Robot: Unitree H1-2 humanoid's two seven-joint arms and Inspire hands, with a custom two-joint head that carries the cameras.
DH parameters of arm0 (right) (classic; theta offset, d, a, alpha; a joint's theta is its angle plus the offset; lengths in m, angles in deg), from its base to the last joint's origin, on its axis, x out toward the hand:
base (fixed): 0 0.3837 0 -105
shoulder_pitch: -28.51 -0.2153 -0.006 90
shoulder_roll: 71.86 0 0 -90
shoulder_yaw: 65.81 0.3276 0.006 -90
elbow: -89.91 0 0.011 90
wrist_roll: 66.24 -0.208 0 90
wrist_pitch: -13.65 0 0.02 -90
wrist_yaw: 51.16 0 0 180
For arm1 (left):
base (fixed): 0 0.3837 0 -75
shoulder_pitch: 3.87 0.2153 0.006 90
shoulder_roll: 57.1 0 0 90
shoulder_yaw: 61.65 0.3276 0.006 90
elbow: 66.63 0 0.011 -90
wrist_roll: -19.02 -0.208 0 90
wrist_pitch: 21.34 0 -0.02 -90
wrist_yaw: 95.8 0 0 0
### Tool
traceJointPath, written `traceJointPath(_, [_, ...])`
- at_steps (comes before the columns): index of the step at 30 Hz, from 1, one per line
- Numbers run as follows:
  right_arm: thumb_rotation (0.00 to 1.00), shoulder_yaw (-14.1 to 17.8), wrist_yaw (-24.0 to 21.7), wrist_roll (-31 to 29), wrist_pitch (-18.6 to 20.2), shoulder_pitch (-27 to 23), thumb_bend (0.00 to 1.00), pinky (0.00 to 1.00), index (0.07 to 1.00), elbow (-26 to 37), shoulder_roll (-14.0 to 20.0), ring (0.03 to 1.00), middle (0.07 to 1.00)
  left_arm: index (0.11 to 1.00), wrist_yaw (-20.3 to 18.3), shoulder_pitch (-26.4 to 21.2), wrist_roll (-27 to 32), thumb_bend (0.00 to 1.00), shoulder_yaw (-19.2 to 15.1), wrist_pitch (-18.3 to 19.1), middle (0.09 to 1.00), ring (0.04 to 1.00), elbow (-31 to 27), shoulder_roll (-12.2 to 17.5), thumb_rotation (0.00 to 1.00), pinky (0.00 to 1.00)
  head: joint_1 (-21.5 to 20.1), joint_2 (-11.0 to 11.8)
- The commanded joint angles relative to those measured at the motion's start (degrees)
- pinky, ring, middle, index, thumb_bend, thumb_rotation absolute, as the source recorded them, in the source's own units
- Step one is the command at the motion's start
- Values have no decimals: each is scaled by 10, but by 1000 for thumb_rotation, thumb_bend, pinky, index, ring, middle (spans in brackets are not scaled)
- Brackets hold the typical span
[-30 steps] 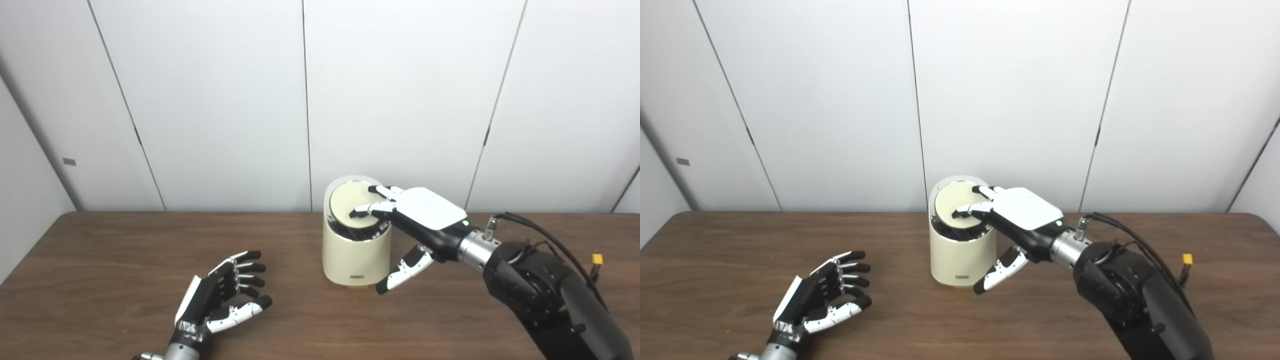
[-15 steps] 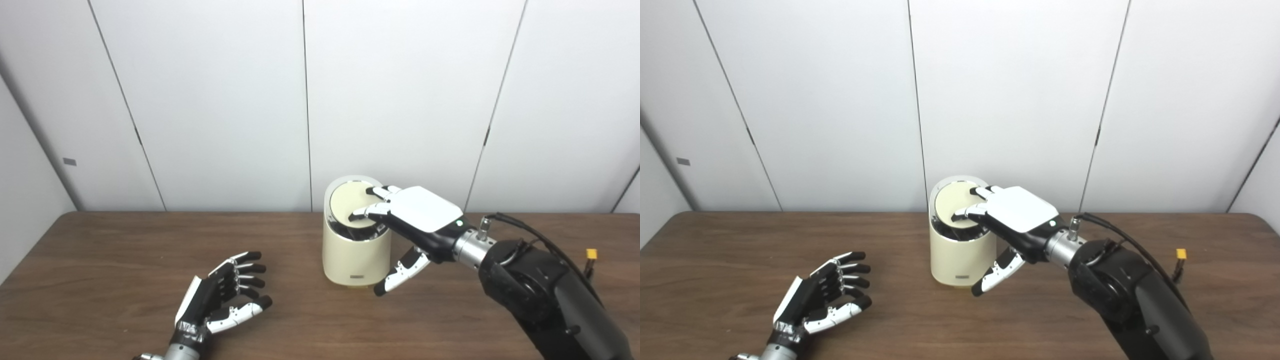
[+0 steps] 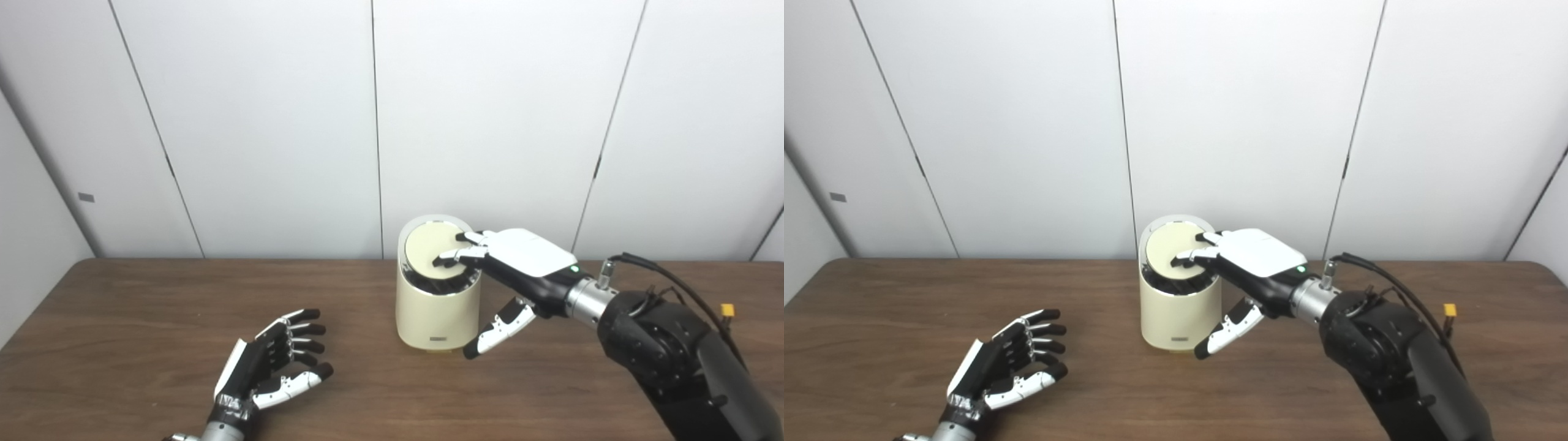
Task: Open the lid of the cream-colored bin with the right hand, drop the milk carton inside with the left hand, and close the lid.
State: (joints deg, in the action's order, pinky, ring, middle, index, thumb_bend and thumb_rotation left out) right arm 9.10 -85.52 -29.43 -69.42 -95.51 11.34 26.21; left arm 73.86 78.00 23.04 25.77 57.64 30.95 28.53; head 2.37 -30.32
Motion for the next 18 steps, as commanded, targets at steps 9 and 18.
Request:
traceJointPath(9, [308,67,95,-118,-32,31,750,738,921,7,-40,901,903,817,1,-12,0,743,5,-16,726,637,-14,1,170,566,-2,1])
traceJointPath(18, [290,116,178,-184,-53,97,771,663,864,-27,-75,791,827,814,-1,-14,-1,725,9,-21,725,633,-22,3,160,556,1,2])
